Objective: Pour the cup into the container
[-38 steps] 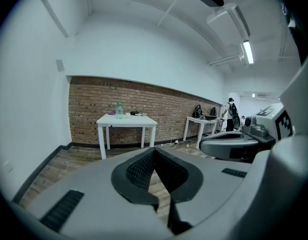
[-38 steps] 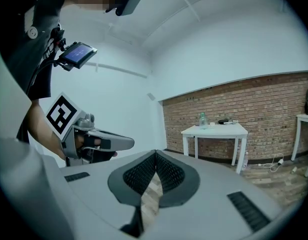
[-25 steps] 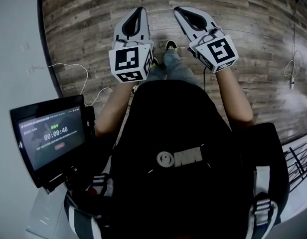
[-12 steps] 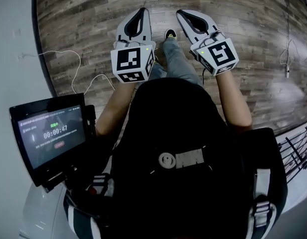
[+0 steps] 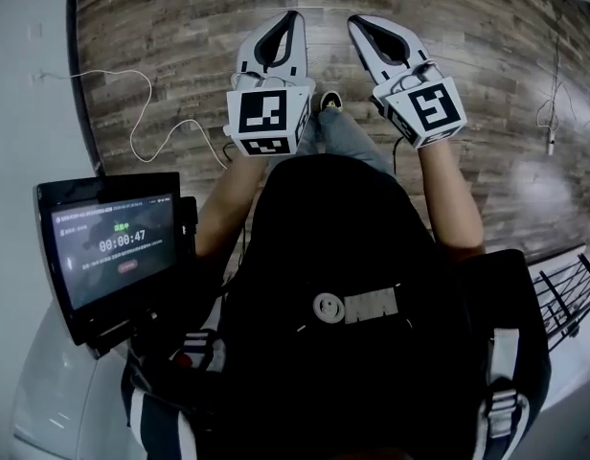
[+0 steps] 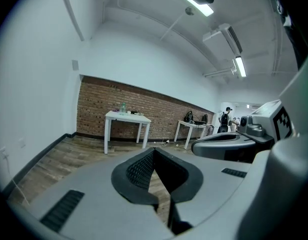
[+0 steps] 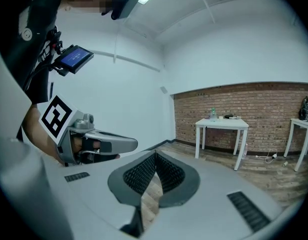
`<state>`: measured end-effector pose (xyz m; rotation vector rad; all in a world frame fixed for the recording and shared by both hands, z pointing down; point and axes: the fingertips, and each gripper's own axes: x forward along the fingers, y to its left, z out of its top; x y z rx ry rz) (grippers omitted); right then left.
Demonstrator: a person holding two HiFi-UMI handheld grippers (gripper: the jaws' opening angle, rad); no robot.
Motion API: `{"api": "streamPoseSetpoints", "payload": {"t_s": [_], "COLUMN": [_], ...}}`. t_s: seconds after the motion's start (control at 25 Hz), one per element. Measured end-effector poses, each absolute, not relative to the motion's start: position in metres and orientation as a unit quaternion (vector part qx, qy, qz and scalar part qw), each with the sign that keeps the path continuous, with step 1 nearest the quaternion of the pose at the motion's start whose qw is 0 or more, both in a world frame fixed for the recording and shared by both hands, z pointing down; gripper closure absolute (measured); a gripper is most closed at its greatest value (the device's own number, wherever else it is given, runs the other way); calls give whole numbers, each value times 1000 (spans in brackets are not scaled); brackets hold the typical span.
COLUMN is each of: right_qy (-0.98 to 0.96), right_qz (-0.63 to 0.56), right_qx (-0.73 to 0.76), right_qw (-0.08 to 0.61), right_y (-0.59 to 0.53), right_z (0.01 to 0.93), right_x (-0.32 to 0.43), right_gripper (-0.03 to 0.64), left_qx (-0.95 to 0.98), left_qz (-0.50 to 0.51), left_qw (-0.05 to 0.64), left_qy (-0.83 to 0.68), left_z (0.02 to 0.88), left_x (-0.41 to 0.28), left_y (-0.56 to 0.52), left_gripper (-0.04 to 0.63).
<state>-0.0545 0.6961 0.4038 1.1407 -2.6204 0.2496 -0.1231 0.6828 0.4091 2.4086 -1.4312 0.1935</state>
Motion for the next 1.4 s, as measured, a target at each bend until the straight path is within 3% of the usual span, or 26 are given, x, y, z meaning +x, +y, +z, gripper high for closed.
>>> {"api": "streamPoseSetpoints", "payload": {"t_s": [0.36,0.64,1.4], "right_qy": [-914,-921,-919], "right_qz": [85,61,107], "right_qx": [384,378,374], "right_qw": [101,67,71], "right_y": [773,895,913], "right_z": [398,385,400], "right_x": [-15,44,34], "right_gripper": [609,609,609], "left_qx": [840,844,842], "left_qz": [88,93,118], "left_qw": [143,125,148], "left_qy": [-516,-513,-505], "left_z": [402,389,402], "left_x": [-87,-22,-20], "left_y": [764,902,924], "left_gripper": [595,595,595]}}
